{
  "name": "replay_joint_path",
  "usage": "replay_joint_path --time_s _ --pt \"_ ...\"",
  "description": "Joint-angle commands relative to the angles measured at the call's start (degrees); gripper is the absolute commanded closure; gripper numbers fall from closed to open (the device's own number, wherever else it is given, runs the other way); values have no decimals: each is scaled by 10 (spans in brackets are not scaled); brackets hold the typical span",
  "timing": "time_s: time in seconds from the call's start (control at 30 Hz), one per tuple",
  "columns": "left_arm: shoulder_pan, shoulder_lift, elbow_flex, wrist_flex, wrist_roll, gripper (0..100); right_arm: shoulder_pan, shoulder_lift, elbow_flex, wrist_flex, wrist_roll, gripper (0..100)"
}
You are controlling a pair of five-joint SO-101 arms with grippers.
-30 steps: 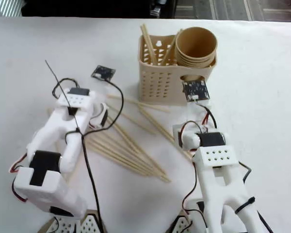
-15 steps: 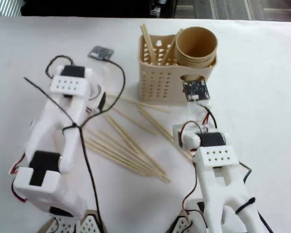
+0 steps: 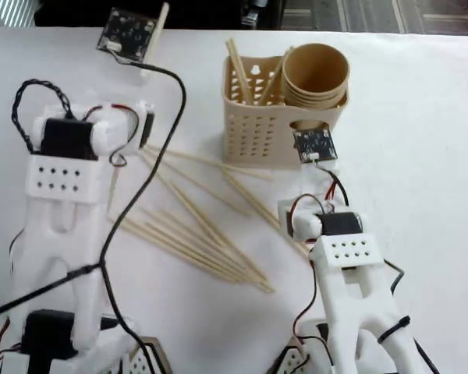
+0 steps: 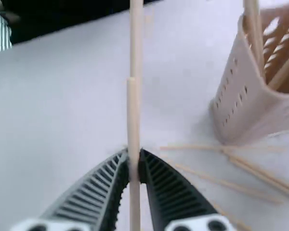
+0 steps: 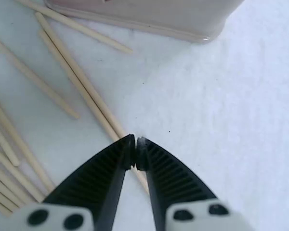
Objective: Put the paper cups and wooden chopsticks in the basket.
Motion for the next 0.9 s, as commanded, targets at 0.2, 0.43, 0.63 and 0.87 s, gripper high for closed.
replay_joint_path --time_s 0.2,0.43,0.63,0.87 --pt "91 -45 -27 -253 -1 980 6 -16 -4 -7 -1 981" --pt "143 -42 -27 -423 -3 980 6 -16 -4 -7 -1 981" --pt "182 -41 -27 -532 -1 980 5 -16 -4 -7 -1 981" --pt "225 -33 -21 -552 1 980 5 -16 -4 -7 -1 981"
